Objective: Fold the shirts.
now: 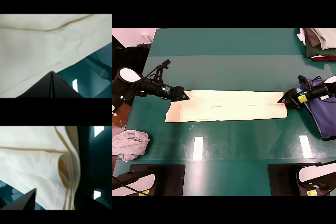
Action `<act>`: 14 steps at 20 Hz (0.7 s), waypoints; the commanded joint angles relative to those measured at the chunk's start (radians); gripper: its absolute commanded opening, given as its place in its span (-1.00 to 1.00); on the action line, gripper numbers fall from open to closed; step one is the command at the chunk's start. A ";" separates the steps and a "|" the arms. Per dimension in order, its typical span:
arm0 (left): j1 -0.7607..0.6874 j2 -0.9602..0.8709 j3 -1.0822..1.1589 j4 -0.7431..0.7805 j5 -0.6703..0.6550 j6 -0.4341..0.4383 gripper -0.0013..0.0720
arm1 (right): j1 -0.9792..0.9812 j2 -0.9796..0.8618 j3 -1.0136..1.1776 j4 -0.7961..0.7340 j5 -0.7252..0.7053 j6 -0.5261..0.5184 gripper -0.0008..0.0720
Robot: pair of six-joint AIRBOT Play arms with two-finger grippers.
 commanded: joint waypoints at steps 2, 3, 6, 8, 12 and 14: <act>-0.061 -0.003 0.001 0.001 0.016 -0.042 -0.90 | 0.053 -0.018 0.000 0.040 -0.063 -0.053 -0.12; -0.074 -0.004 0.001 0.002 0.019 -0.048 -0.90 | 0.053 -0.018 0.000 0.072 -0.063 -0.071 -0.41; -0.122 -0.013 0.002 -0.003 0.061 -0.058 -0.90 | 0.051 -0.007 0.001 0.212 -0.051 -0.131 -0.93; -0.163 -0.033 0.012 -0.003 0.101 -0.081 -0.90 | 0.053 0.036 0.002 0.243 -0.052 -0.133 -0.93; -0.269 -0.159 0.128 -0.003 0.121 -0.081 -0.90 | 0.081 0.160 0.057 0.249 -0.022 -0.112 -0.93; -0.323 -0.262 0.213 -0.003 0.125 -0.082 -0.90 | 0.108 0.205 0.138 0.249 0.014 -0.054 -0.93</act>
